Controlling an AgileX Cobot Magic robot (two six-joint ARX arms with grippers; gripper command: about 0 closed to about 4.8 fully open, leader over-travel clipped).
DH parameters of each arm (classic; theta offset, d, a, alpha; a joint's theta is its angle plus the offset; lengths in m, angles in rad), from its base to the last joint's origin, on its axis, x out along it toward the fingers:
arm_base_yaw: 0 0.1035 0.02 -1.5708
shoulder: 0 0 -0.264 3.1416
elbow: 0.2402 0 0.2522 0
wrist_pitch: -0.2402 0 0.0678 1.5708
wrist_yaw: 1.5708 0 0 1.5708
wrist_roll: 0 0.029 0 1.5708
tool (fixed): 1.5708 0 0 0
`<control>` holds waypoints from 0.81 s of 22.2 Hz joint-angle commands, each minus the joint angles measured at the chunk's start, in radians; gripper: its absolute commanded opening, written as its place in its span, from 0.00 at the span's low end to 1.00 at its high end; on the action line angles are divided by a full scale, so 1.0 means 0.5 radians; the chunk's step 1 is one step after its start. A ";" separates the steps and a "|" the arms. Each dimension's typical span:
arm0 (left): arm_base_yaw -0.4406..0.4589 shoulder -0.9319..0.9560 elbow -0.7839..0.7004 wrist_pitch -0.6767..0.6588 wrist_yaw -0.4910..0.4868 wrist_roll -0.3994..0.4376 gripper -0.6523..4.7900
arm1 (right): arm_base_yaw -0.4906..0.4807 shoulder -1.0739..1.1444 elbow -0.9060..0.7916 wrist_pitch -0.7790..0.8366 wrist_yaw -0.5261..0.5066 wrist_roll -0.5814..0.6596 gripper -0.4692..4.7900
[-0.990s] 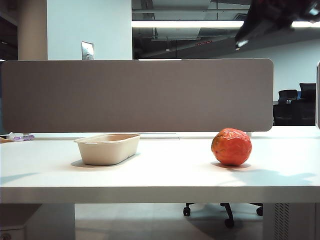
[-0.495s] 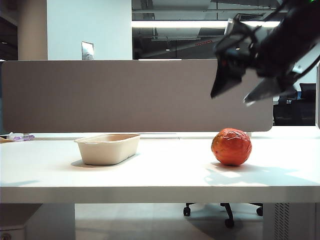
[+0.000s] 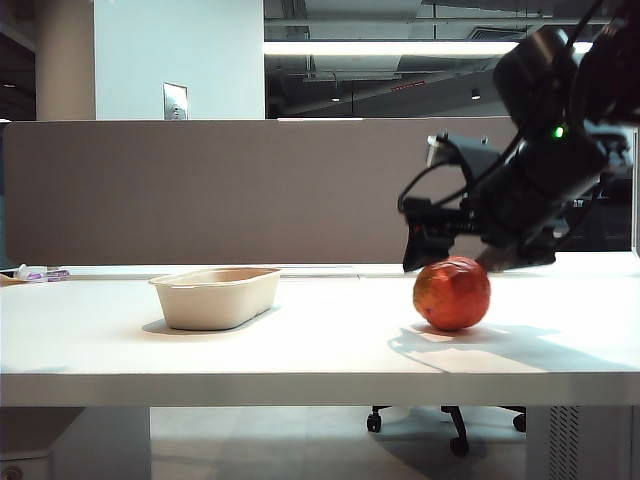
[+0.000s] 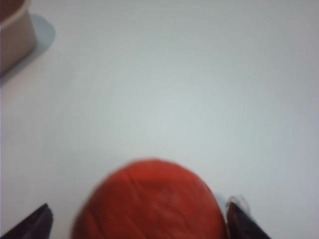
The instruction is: Pick up the orange and place it into the paper lunchbox.
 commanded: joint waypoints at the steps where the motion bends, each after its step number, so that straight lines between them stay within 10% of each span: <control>1: 0.002 -0.004 0.008 0.006 0.010 0.008 0.11 | 0.000 0.067 0.007 0.043 0.044 -0.005 1.00; 10: 0.002 -0.004 0.008 0.006 0.010 0.008 0.11 | 0.001 0.076 0.008 0.140 0.082 -0.006 1.00; 11: 0.002 -0.004 0.008 0.006 0.010 0.008 0.11 | 0.001 0.076 0.008 0.140 0.081 -0.006 0.96; 13: 0.002 -0.004 0.008 0.006 0.010 0.008 0.11 | 0.001 0.076 0.008 0.141 0.080 -0.006 0.42; 18: 0.002 -0.004 0.008 0.006 0.009 0.008 0.11 | 0.001 0.076 0.008 0.143 0.080 -0.006 0.42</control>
